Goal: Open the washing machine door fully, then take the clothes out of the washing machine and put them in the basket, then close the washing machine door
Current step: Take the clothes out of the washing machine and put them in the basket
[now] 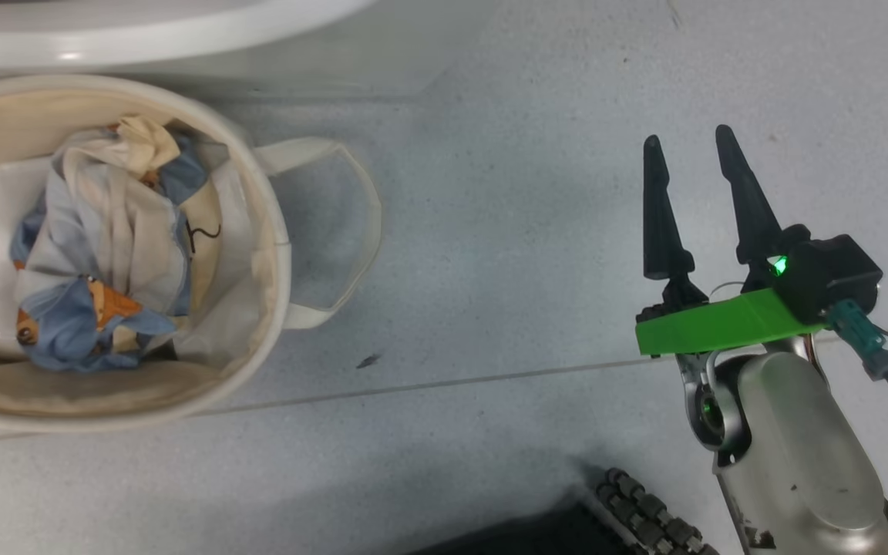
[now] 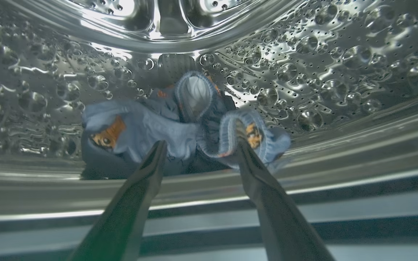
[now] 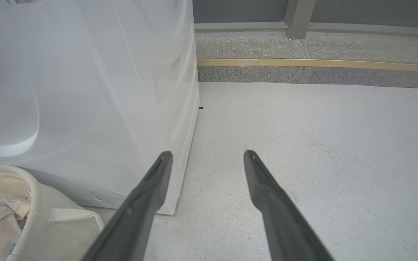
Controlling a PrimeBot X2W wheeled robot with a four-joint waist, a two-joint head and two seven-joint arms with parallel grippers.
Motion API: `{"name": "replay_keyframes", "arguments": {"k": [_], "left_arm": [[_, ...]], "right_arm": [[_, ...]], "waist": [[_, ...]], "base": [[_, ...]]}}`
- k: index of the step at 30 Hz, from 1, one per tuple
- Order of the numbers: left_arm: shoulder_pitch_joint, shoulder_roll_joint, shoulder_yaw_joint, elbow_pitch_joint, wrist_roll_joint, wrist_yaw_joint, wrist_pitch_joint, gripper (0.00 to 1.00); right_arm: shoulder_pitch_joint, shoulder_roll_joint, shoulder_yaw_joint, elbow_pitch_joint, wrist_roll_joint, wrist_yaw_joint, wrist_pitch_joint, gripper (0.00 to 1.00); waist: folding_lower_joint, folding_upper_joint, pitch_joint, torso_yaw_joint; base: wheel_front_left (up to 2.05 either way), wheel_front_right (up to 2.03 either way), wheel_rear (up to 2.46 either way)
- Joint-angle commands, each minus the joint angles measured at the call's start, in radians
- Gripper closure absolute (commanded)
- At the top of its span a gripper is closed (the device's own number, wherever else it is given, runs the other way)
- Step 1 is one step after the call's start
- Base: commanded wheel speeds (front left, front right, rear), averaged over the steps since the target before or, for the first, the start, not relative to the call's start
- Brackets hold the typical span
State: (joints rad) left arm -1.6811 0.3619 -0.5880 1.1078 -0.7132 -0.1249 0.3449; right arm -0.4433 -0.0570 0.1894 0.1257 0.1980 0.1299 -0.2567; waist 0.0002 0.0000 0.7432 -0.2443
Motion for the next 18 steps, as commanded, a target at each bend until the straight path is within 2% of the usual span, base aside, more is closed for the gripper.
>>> {"name": "replay_keyframes", "arguments": {"k": [1, 11, 14, 18], "left_arm": [[-0.073, 0.048, 0.001, -0.020, -0.002, -0.006, 0.013, 0.00], [-0.231, 0.049, -0.109, 0.032, -0.012, -0.006, 0.153, 0.00], [-0.282, 0.063, -0.139, 0.071, 0.017, -0.006, 0.161, 0.00], [-0.345, 0.042, -0.151, 0.093, 0.021, -0.006, 0.154, 0.00]], "right_arm": [[0.029, 0.007, 0.017, -0.035, -0.006, 0.001, -0.005, 0.00], [0.043, 0.007, 0.013, -0.060, -0.008, 0.001, -0.005, 0.00], [0.042, 0.007, 0.018, -0.067, -0.003, 0.001, -0.005, 0.00], [0.047, 0.007, 0.018, -0.078, 0.000, 0.001, -0.005, 0.00]], "waist": [[-0.0002, 0.0000, 0.013, -0.007], [-0.0002, 0.0000, 0.089, -0.020], [-0.0002, 0.0000, 0.106, -0.031], [-0.0002, 0.0000, 0.131, -0.033]], "base": [[0.00, 0.00, 0.00], [0.00, 0.00, 0.00], [0.00, 0.00, 0.00], [0.00, 0.00, 0.00]]}}
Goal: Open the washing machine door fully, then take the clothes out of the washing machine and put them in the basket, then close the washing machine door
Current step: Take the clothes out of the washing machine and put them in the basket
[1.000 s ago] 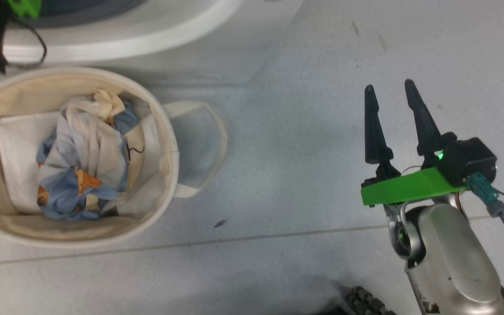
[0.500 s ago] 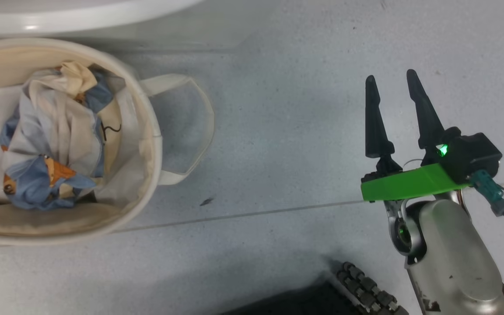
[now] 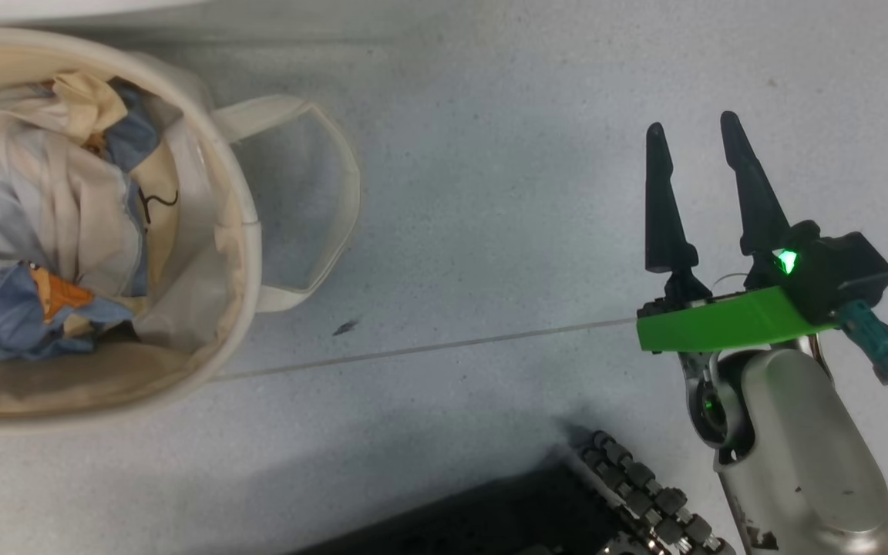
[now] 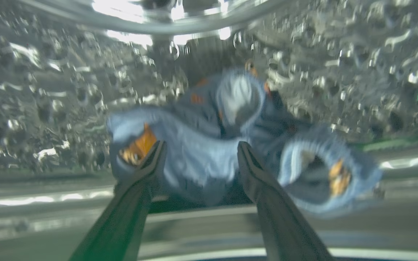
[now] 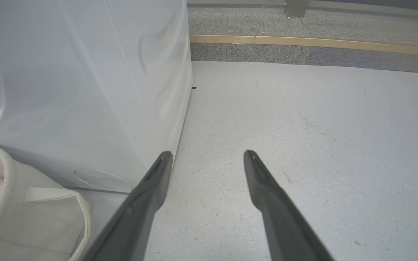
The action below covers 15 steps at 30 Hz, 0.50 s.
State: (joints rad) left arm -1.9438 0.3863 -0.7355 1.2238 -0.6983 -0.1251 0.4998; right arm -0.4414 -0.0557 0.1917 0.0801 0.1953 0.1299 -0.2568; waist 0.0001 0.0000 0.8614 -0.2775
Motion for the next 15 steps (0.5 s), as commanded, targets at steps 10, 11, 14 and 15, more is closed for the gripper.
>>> {"name": "replay_keyframes", "arguments": {"k": [10, 11, 14, 15], "left_arm": [[-0.139, -0.006, -0.057, 0.025, 0.027, -0.004, 0.017, 0.00], [-0.143, -0.004, -0.049, 0.031, 0.019, -0.001, 0.019, 0.00], [-0.142, 0.011, -0.052, 0.044, 0.022, 0.016, 0.017, 0.00], [-0.145, 0.011, -0.051, 0.046, 0.019, 0.016, 0.021, 0.00]], "right_arm": [[0.041, 0.005, 0.040, -0.035, 0.020, 0.001, -0.005, 0.00], [0.041, 0.005, 0.046, -0.034, 0.024, 0.001, -0.005, 0.00], [0.047, 0.005, 0.062, -0.024, 0.034, 0.001, -0.005, 0.00], [0.048, 0.005, 0.065, -0.023, 0.037, 0.001, -0.005, 0.00]], "waist": [[-0.0001, 0.0000, 0.048, -0.010], [-0.0001, 0.0000, 0.051, -0.017], [-0.0001, 0.0000, 0.048, -0.032], [-0.0001, 0.0000, 0.053, -0.035]], "base": [[0.00, 0.00, 0.00], [0.00, 0.00, 0.00], [0.00, 0.00, 0.00], [0.00, 0.00, 0.00]]}}
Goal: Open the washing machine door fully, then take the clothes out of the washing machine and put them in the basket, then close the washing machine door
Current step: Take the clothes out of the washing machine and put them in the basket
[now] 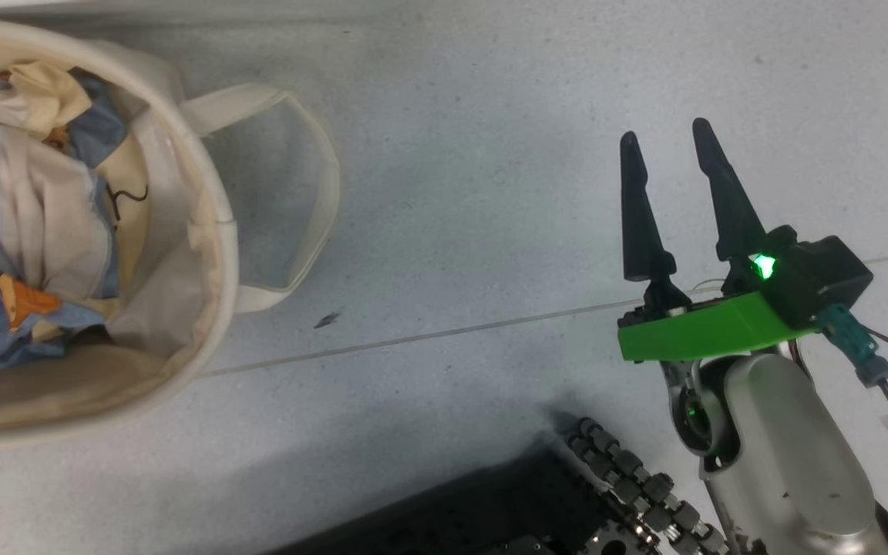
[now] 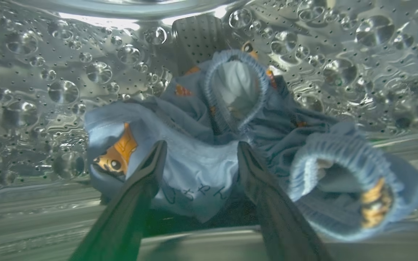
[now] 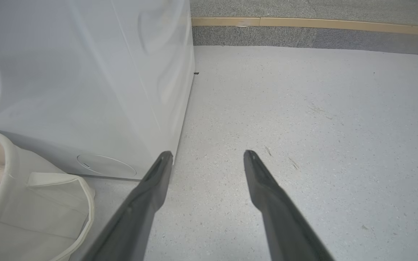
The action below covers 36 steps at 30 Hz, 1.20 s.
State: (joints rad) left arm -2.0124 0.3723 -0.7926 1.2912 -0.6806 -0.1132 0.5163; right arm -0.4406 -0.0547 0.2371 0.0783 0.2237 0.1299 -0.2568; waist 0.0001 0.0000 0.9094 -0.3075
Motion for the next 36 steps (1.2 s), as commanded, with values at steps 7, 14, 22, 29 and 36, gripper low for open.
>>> {"name": "replay_keyframes", "arguments": {"k": [7, 14, 22, 29, 36], "left_arm": [[-0.075, 0.018, -0.001, -0.013, -0.004, 0.000, 0.009, 0.00], [-0.048, 0.041, 0.014, -0.006, -0.030, 0.008, 0.001, 0.00], [-0.025, 0.058, 0.021, -0.003, -0.050, 0.005, -0.018, 1.00], [-0.035, 0.055, 0.024, -0.004, -0.058, -0.002, -0.086, 1.00], [-0.036, 0.048, 0.029, -0.006, -0.073, -0.010, -0.173, 1.00]], "right_arm": [[0.043, 0.004, 0.029, -0.023, 0.025, 0.001, -0.005, 0.00], [0.055, 0.005, 0.031, -0.031, 0.021, 0.001, -0.005, 0.00], [0.066, 0.005, 0.029, -0.040, 0.004, 0.001, -0.005, 0.00], [0.067, 0.005, 0.023, -0.042, -0.004, 0.001, -0.005, 0.00], [0.057, 0.005, 0.015, -0.039, -0.019, 0.001, -0.005, 0.00]], "waist": [[-0.0001, 0.0000, 0.026, -0.012], [-0.0001, 0.0000, 0.035, -0.008], [-0.0001, 0.0000, 0.042, 0.006], [-0.0001, 0.0000, 0.047, 0.017], [-0.0001, 0.0000, 0.040, 0.032]], "base": [[0.00, 0.00, 0.00], [0.05, 0.05, 0.05], [0.03, 0.03, 0.03], [0.00, 0.00, 0.00], [0.00, 0.00, 0.00]]}}
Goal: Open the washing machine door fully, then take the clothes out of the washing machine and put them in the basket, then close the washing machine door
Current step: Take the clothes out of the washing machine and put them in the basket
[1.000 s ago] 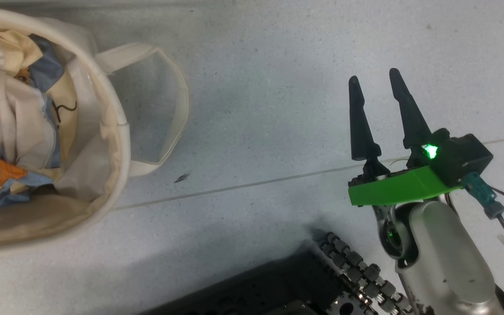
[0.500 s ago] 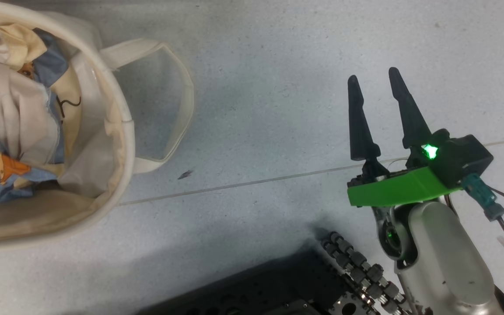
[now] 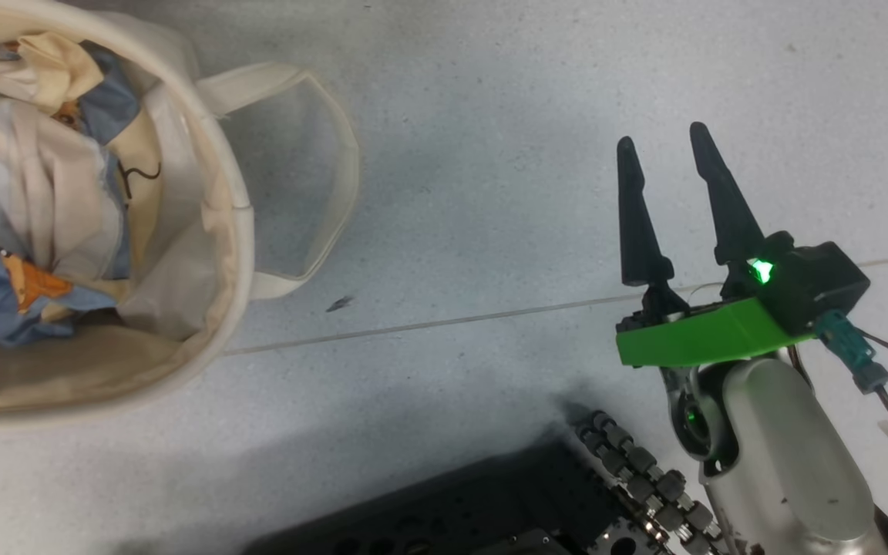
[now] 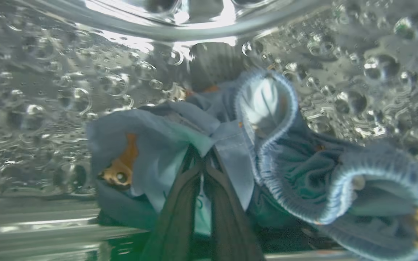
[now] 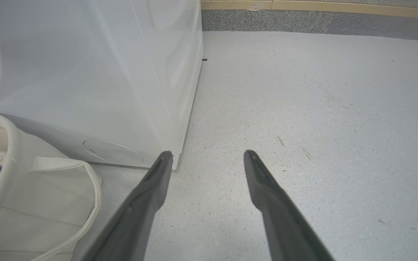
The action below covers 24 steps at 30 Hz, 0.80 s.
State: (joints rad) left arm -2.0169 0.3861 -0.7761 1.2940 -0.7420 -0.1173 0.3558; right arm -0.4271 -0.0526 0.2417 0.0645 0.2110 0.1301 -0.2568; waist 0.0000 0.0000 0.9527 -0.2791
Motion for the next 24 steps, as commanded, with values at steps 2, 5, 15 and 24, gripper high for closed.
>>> {"name": "replay_keyframes", "arguments": {"k": [2, 5, 15, 24], "left_arm": [[-0.029, 0.030, 0.014, -0.015, -0.018, -0.009, -0.040, 1.00], [-0.015, 0.021, 0.020, -0.032, -0.037, -0.012, -0.089, 1.00], [0.124, 0.047, -0.015, -0.149, -0.117, -0.013, -0.302, 1.00], [0.267, 0.061, -0.035, -0.146, -0.199, -0.013, -0.443, 1.00]], "right_arm": [[0.044, 0.002, 0.004, -0.019, -0.011, 0.001, -0.005, 0.00], [0.043, 0.002, -0.007, -0.015, -0.018, 0.001, -0.005, 0.00], [0.035, 0.002, -0.024, -0.004, -0.039, 0.001, -0.005, 0.00], [0.021, 0.002, -0.004, 0.032, -0.022, 0.001, -0.005, 0.00]], "waist": [[0.0000, 0.0000, -0.009, 0.012], [0.0000, 0.0000, -0.023, 0.027], [0.0000, 0.0000, -0.114, 0.068], [0.0000, 0.0000, -0.210, 0.085]], "base": [[0.00, 0.00, 0.00], [0.00, 0.00, 0.00], [0.00, 0.00, 0.00], [0.00, 0.00, 0.00]]}}
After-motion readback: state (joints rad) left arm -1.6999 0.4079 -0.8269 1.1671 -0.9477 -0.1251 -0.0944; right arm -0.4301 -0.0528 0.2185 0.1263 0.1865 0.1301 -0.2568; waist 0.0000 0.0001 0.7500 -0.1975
